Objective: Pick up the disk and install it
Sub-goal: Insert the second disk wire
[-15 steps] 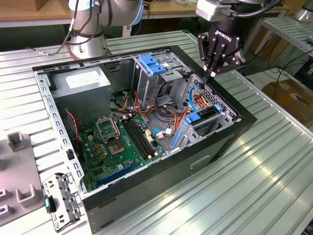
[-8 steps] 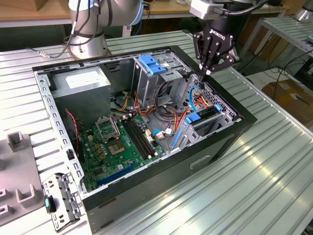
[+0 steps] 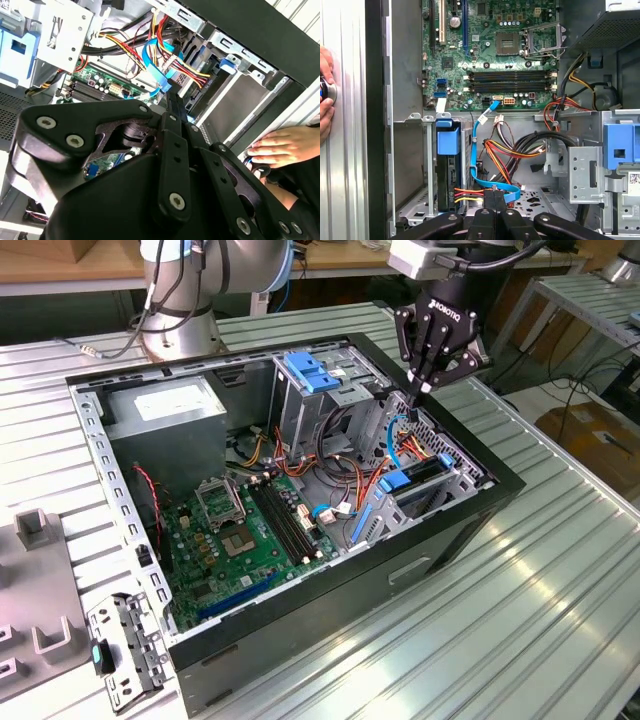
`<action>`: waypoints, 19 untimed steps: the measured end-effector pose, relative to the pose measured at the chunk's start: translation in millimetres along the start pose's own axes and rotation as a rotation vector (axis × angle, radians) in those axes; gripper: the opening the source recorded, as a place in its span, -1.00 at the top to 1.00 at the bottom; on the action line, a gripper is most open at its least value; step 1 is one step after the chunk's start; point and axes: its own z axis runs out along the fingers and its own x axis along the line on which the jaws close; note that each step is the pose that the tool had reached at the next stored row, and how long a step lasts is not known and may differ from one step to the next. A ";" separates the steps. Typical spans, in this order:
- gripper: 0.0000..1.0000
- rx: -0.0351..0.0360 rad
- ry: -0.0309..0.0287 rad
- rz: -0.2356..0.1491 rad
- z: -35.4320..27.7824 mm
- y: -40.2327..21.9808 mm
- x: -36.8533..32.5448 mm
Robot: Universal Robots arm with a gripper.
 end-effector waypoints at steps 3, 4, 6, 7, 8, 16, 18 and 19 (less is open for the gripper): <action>0.79 0.0004 0.0116 0.000 -0.1 0.0 -0.5; 0.79 0.0007 0.0211 0.000 0.1 0.0 -1.3; 0.79 0.0015 0.0481 0.001 1.2 0.0 -5.1; 0.79 0.0018 0.0568 0.001 1.5 -0.1 -6.8; 0.77 0.0021 0.0678 0.001 2.6 -0.4 -9.9; 0.52 0.0024 0.0756 0.001 10.6 -2.0 -19.0; 0.50 0.0026 0.0800 0.001 12.6 -2.1 -19.6; 0.36 0.0027 0.0831 0.001 14.3 -2.1 -20.1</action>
